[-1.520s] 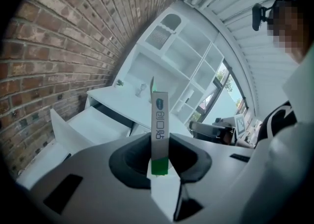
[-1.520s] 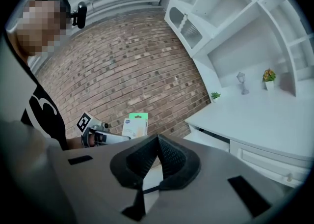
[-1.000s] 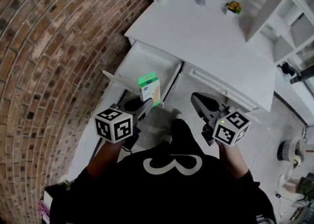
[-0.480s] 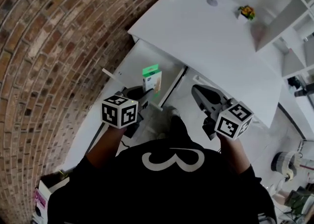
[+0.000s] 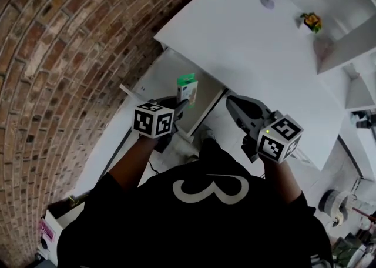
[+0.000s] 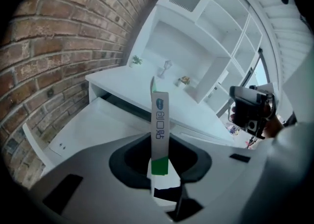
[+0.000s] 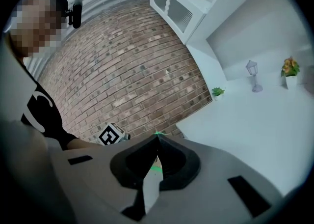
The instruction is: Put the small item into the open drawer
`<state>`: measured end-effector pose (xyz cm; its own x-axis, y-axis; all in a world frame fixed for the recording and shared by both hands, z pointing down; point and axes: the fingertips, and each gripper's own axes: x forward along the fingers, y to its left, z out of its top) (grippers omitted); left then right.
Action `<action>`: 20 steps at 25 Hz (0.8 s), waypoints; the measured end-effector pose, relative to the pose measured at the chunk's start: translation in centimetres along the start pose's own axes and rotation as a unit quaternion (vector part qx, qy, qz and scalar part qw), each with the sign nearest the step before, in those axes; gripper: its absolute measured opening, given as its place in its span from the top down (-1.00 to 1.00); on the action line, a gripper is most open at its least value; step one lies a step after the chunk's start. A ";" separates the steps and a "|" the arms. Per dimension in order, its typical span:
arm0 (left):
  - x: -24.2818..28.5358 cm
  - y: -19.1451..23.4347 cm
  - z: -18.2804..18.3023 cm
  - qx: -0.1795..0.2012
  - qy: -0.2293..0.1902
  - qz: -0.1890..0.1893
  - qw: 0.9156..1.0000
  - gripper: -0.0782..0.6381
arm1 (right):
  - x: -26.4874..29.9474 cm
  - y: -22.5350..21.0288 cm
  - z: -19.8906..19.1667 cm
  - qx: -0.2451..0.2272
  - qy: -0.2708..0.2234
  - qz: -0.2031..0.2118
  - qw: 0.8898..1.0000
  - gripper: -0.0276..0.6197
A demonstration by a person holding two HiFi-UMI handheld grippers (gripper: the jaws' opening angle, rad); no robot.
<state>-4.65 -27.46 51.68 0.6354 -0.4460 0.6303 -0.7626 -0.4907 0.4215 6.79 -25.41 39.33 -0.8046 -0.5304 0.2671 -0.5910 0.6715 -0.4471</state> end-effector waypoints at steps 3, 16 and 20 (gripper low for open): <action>2.6 2.1 0.1 -0.005 0.017 0.023 1.000 0.53 | 0.7 -1.4 0.0 0.005 0.014 -0.001 1.000 0.88; 10.8 8.7 -4.1 -0.118 0.093 0.078 0.986 0.53 | 1.0 -6.6 -0.9 0.044 0.036 -0.017 0.998 0.88; 12.4 10.4 -5.3 -0.132 0.108 0.100 0.980 0.53 | 0.7 -7.1 -1.4 0.054 0.042 -0.021 0.997 0.88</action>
<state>-5.30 -34.16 67.33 0.4506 -0.3314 0.8290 -0.8926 -0.1861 0.4107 10.35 -29.82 43.84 -0.7834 -0.5090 0.3565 -0.6189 0.5869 -0.5220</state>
